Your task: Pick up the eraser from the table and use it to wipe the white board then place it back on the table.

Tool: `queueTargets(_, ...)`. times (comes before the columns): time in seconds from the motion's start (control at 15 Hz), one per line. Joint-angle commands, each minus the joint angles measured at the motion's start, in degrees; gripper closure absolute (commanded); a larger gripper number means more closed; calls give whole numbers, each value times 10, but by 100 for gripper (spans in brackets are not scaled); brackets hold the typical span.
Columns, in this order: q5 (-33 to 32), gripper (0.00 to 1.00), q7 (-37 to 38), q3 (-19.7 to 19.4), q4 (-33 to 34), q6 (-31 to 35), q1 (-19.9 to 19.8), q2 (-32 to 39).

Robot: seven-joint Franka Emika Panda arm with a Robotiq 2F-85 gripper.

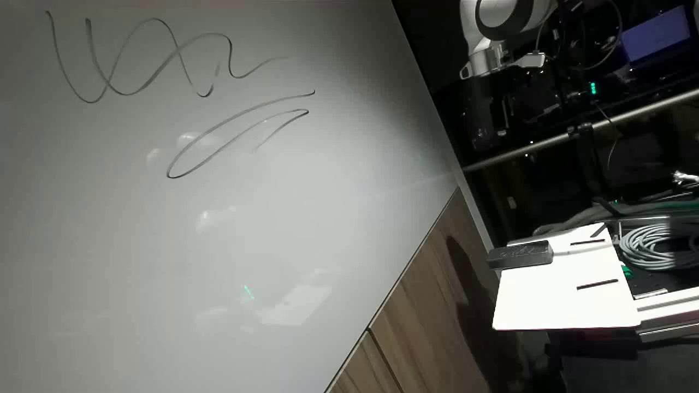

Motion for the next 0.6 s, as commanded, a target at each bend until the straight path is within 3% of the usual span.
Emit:
queueTargets(0.0, 6, 0, -4, 8, 0, -1, -7, 1)
queueTargets(0.4, 6, 0, -4, 8, 0, -1, -7, 1)
queueTargets(0.53, -1, 0, 12, 28, -3, 15, 2, 17)
